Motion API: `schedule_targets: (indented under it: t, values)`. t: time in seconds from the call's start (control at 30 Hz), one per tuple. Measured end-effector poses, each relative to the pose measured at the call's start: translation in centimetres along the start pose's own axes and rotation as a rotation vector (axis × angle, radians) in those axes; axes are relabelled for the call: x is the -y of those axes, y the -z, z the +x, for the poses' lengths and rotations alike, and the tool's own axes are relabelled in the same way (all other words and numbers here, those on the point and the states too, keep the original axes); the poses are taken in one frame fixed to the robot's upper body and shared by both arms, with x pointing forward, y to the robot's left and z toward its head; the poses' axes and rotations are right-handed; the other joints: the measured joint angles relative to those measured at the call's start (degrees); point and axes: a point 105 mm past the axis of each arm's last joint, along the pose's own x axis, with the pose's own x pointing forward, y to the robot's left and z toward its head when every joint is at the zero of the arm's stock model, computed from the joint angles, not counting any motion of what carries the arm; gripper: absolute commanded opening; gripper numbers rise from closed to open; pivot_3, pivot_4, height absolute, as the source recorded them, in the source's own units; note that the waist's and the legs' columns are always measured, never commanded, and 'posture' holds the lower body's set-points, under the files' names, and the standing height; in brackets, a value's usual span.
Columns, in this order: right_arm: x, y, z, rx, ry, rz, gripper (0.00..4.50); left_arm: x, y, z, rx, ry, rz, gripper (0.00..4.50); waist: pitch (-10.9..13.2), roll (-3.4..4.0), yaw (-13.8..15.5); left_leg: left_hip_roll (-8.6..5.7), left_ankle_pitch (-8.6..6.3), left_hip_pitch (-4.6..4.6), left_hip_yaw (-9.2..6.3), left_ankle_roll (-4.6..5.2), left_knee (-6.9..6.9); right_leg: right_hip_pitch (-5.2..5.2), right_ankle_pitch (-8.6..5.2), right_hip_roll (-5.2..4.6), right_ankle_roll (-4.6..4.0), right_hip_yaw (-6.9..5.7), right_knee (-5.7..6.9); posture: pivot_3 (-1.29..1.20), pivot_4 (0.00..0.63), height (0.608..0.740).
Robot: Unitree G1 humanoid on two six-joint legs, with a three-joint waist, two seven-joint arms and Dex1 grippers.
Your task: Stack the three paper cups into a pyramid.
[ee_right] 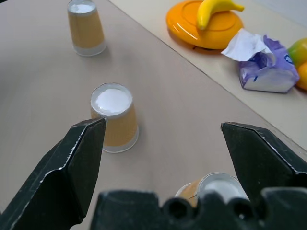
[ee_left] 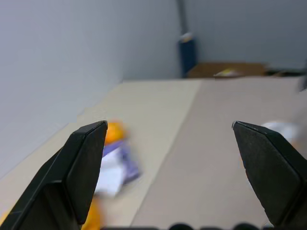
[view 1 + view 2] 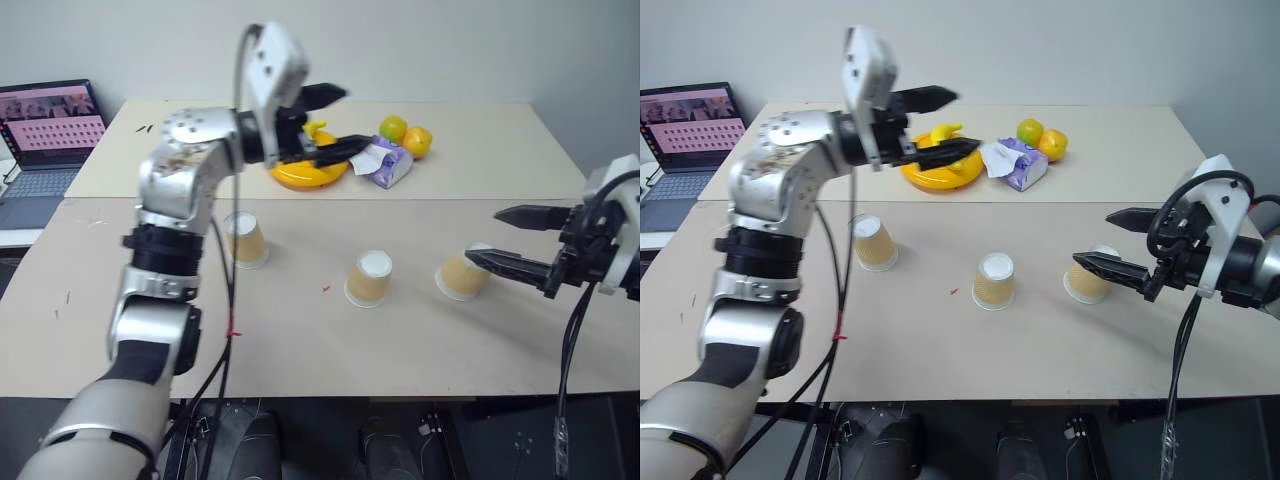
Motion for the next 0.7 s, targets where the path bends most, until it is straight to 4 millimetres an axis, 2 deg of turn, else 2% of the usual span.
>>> schedule_targets:
  t: [0.07,0.13,0.2,0.3,0.5,0.7]
  values:
    - [0.3,-0.5,0.2,0.003,-0.032,-0.016,4.50,-0.9,2.7,-4.1,-0.078,-0.094,0.001,4.47,0.00,0.01,-0.59,0.02,0.00,0.00,0.02,0.00,-0.11,-0.04,-0.03,0.00,-0.05,0.01,0.01,0.00,0.150,0.732]
    - [0.6,-0.9,0.5,0.011,-0.057,-0.026,4.50,0.2,5.1,-6.9,-0.136,-0.102,-0.041,4.47,0.01,-0.02,-0.34,0.03,0.00,-0.07,-0.03,-0.01,-0.10,-0.05,-0.04,0.00,-0.07,-0.07,-0.03,0.00,0.150,0.732]
    - [0.7,-1.2,1.1,0.013,-0.099,-0.031,4.50,2.0,6.9,-9.0,-0.156,-0.109,-0.092,4.47,0.03,-0.05,0.42,0.03,0.00,-0.09,-0.04,-0.01,-0.06,-0.04,-0.04,-0.02,-0.08,-0.11,-0.03,0.00,0.150,0.732]
    - [0.8,-1.1,1.8,-0.002,-0.135,-0.036,4.50,2.2,7.7,-11.2,-0.160,-0.189,-0.115,4.47,0.03,-0.06,1.43,0.03,0.01,-0.07,-0.07,-0.03,0.00,-0.01,-0.04,-0.02,-0.11,-0.15,-0.01,0.00,0.150,0.732]
    - [1.3,-1.8,3.0,-0.006,-0.181,-0.058,4.50,3.0,8.9,-12.3,-0.112,-0.318,-0.146,4.47,0.03,-0.06,2.11,0.04,0.03,-0.05,-0.02,-0.07,0.07,0.00,-0.03,0.01,-0.12,-0.09,-0.04,0.00,0.150,0.732]
    - [1.4,-2.3,3.0,-0.003,-0.202,-0.070,4.50,3.2,10.2,-12.8,-0.105,-0.383,-0.143,4.47,0.03,-0.06,2.28,0.03,0.02,-0.08,-0.02,-0.07,-0.01,-0.03,-0.04,0.02,-0.14,-0.09,-0.05,0.00,0.150,0.732]
